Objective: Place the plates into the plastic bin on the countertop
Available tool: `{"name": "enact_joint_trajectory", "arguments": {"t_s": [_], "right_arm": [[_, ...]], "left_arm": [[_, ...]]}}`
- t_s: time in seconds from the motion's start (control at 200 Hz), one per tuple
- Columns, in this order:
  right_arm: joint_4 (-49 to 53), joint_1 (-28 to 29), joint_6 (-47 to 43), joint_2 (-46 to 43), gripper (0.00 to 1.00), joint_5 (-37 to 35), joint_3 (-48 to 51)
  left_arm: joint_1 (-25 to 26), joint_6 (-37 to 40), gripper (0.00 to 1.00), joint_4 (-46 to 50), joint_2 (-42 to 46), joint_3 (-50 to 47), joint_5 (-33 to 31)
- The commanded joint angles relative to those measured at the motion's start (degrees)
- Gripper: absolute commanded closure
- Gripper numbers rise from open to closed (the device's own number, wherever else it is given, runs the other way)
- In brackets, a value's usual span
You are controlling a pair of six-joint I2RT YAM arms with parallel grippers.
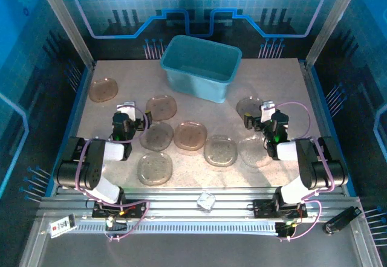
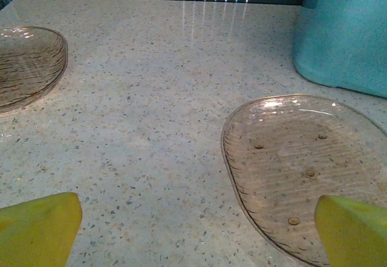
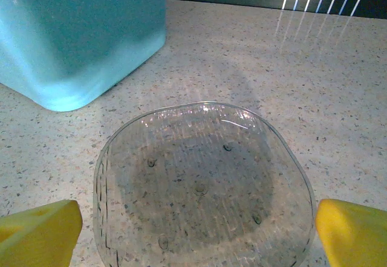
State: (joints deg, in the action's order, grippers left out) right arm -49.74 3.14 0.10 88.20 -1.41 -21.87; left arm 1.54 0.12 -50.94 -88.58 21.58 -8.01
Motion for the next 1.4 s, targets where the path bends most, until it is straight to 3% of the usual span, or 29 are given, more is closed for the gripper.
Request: {"name": "enact_joint_trajectory", "arguments": {"t_s": [0.0,0.56,0.81,1.0,1.166,1.291,1.396], "right_arm": [[-0.8,0.0,-1.1,0.1,0.00,0.2,-1.2],[-0.6,-0.6,-0.6,0.1,0.00,1.4,-1.3],[-6.5,-0.8,1.7,-4.1,0.00,-4.2,3.6],[10.2,-0.8,2.9,-17.0,0.00,-4.9,0.2],[33.3,0.3,8.6,-26.9,0.03,3.5,-10.7],[47.8,1.8,11.5,-31.1,0.06,1.5,-18.0],[56.9,2.1,12.5,-32.9,0.10,1.6,-23.6]], "left_arm": [[-0.8,-0.3,0.01,-1.3,-0.1,0.6,1.4],[-0.8,-0.4,0.01,-1.2,-0.1,0.7,1.5],[-0.9,-1.6,0.01,1.1,2.9,0.6,-2.0],[-0.8,-4.0,0.01,15.4,10.7,4.9,-9.1],[-0.8,-9.2,0.01,38.1,20.3,15.6,-12.2],[-0.8,-17.6,0.01,58.2,24.1,27.2,-9.7],[-0.5,-26.4,0.02,68.8,25.6,33.9,-6.0]]}}
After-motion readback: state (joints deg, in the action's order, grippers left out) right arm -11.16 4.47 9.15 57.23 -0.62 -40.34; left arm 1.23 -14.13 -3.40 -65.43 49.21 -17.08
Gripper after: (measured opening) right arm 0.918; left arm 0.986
